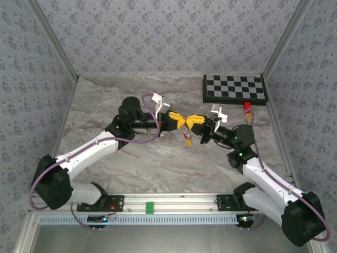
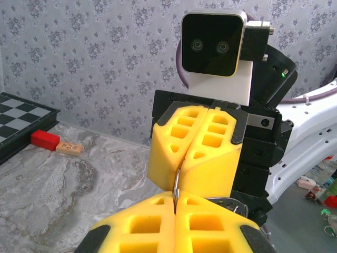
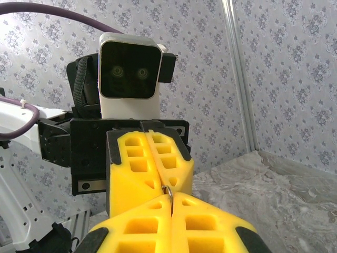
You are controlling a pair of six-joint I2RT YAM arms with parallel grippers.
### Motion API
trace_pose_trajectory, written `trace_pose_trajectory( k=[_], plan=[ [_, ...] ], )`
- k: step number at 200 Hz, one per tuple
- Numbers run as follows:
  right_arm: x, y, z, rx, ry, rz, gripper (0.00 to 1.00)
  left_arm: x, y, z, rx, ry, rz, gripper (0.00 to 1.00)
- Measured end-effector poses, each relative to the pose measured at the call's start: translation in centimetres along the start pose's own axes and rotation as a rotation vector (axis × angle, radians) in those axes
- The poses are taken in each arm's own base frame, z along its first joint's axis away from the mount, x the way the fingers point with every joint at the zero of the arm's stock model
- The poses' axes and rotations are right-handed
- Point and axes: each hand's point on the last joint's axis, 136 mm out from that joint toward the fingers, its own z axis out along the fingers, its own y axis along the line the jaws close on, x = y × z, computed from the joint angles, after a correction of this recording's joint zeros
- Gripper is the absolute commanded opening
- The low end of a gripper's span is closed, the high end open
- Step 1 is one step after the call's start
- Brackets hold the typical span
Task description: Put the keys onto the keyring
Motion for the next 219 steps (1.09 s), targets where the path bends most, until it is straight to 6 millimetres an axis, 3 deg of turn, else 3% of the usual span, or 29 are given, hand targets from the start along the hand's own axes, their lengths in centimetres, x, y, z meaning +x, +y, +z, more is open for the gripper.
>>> trace_pose_trajectory(
  k=[14, 34, 128, 167, 219],
  plan=[
    [0.1, 0.0, 0.0, 0.001, 0.002, 0.001, 0.0, 0.1, 0.0, 0.0, -0.002, 0.004, 0.001, 0.0],
    [0.4, -0.2, -0.1, 0.015, 0.015, 0.012, 0.2, 0.4, 0.2, 0.0, -0.01, 0.02, 0.006, 0.0],
    [0.5, -1.4, -2.2, 0.232, 0.215, -0.045, 0.28, 2.4, 0.7, -0.3, -0.039, 0.183, 0.099, 0.0],
    [0.9, -1.7, -1.9, 0.251, 0.361, -0.029, 0.3, 4.3, 0.9, -0.6, -0.04, 0.265, 0.116, 0.0],
    [3.2, -1.9, -0.7, 0.214, 0.565, 0.037, 0.31, 5.6, 1.4, -1.3, -0.048, 0.314, 0.124, 0.0]
  ],
)
